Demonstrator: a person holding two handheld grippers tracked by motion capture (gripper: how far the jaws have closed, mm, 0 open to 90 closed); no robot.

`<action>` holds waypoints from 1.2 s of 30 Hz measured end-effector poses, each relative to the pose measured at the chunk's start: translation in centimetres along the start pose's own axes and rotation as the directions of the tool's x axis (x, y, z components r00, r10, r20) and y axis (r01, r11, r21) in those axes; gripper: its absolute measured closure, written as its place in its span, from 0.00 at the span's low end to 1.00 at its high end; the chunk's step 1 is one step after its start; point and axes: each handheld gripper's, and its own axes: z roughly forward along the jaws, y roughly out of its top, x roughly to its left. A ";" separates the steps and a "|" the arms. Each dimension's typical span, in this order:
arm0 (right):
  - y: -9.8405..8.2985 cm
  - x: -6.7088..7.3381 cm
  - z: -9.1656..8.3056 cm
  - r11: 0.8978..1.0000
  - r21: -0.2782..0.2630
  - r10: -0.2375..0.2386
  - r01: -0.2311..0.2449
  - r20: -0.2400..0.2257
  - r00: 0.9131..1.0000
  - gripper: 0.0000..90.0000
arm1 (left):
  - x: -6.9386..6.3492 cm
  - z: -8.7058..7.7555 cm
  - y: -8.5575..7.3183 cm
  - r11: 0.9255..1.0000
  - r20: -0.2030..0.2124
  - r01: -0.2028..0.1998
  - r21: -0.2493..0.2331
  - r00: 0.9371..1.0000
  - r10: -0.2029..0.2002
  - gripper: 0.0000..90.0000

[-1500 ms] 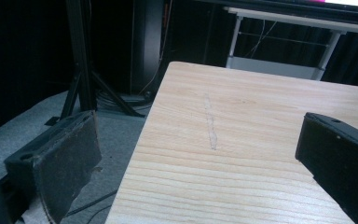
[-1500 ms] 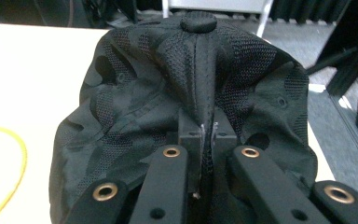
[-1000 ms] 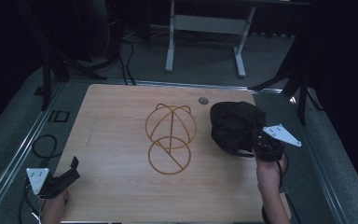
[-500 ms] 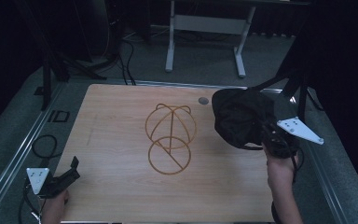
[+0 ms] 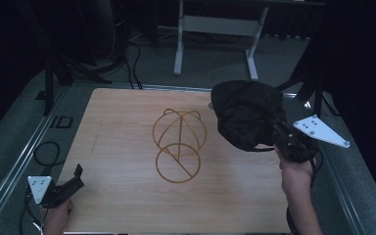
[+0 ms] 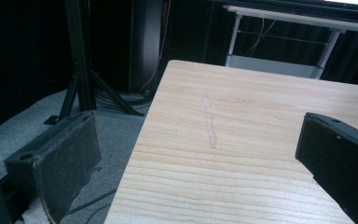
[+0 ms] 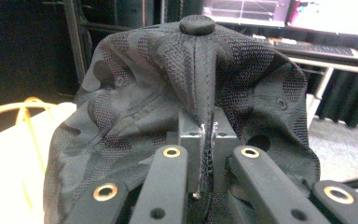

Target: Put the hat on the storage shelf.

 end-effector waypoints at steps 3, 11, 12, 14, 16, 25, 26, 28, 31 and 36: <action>0.2 0.1 0.0 1.000 -0.007 -0.001 0.001 -0.007 1.000 0.97 | 0.0 0.0 0.0 1.000 0.000 0.001 -0.001 1.000 -0.001 0.01; 2.4 1.6 0.3 0.998 -0.051 -0.025 0.023 -0.051 0.998 0.97 | 0.0 0.0 0.0 1.000 0.002 -0.002 -0.001 1.000 0.002 0.01; 2.9 2.1 0.5 0.998 -0.058 -0.036 0.032 -0.063 0.997 0.97 | 0.0 0.0 0.0 1.000 0.002 -0.002 -0.001 1.000 0.002 0.01; 3.1 2.3 0.6 0.997 -0.062 -0.041 0.036 -0.068 0.997 0.97 | 0.0 0.0 0.0 1.000 0.002 -0.001 0.001 1.000 0.001 0.01; 3.5 2.8 0.8 0.997 -0.065 -0.048 0.043 -0.084 0.995 0.97 | 0.0 0.0 0.0 1.000 0.003 -0.001 0.002 1.000 0.001 0.01; 4.6 5.2 1.8 0.995 -0.077 -0.075 0.064 -0.143 0.987 0.97 | 0.0 0.0 0.0 1.000 0.004 0.000 -0.002 1.000 0.000 0.01; 4.6 5.5 1.9 0.995 -0.076 -0.077 0.067 -0.149 0.986 0.97 | 0.0 0.0 0.0 1.000 0.005 -0.002 -0.001 1.000 0.002 0.01; 4.7 5.9 2.2 0.994 -0.076 -0.086 0.074 -0.156 0.984 0.97 | 0.0 0.0 0.0 1.000 0.006 -0.005 0.000 1.000 0.005 0.01; 4.7 6.5 2.5 0.994 -0.072 -0.088 0.077 -0.170 0.982 0.97 | 0.0 0.0 0.0 1.000 0.006 -0.003 0.000 1.000 0.003 0.01; 4.7 7.4 3.0 0.994 -0.075 -0.087 0.074 -0.196 0.977 0.97 | 0.0 0.0 0.0 1.000 0.006 -0.005 0.000 1.000 0.005 0.01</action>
